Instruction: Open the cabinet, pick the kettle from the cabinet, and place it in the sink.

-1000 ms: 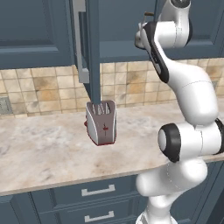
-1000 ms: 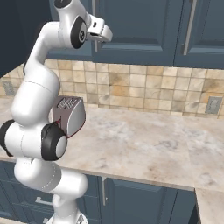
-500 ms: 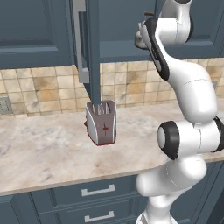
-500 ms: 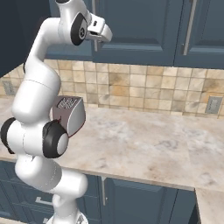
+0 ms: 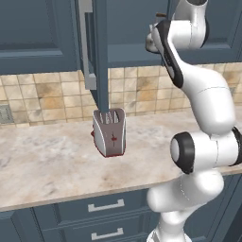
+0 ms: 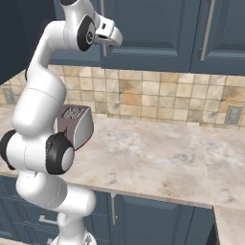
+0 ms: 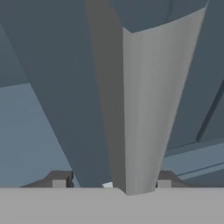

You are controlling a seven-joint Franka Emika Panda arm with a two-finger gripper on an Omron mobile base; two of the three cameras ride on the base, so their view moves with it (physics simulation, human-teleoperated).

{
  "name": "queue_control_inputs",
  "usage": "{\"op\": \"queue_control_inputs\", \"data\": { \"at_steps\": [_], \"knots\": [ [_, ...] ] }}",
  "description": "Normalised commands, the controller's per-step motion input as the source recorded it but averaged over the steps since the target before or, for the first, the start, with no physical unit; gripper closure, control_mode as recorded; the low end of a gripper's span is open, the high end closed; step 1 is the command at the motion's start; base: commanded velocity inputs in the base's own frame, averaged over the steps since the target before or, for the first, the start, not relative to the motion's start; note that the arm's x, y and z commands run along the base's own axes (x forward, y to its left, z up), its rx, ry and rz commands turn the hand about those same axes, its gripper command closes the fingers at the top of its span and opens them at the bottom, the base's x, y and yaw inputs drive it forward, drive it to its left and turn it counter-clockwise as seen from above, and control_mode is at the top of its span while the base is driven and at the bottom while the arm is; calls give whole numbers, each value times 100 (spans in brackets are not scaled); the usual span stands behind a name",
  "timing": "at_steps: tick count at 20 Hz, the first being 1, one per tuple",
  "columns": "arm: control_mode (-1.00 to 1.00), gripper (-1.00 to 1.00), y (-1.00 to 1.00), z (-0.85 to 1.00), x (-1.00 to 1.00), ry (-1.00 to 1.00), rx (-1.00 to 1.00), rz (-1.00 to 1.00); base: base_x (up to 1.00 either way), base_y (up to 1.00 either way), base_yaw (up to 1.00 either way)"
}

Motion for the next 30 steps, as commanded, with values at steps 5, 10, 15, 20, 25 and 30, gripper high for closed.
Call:
{"op": "queue_control_inputs", "data": {
  "at_steps": [5, 10, 15, 20, 25, 30],
  "knots": [
    [-100, 100, -12, 0, -14, -4, 0, 2, 0, 0, 0],
    [-100, 100, -11, 3, -22, -3, 0, 5, 0, 0, 0],
    [-100, 100, -9, 8, -35, -8, 0, 10, 0, 0, 0],
    [-100, 100, -16, 10, -42, -12, 0, 12, 0, 0, 0],
    [-100, 100, -16, 9, -44, -9, 0, 12, 0, 0, 0],
    [-100, 100, -22, 14, -47, -3, 0, 10, 0, 0, 0]
  ]
}}
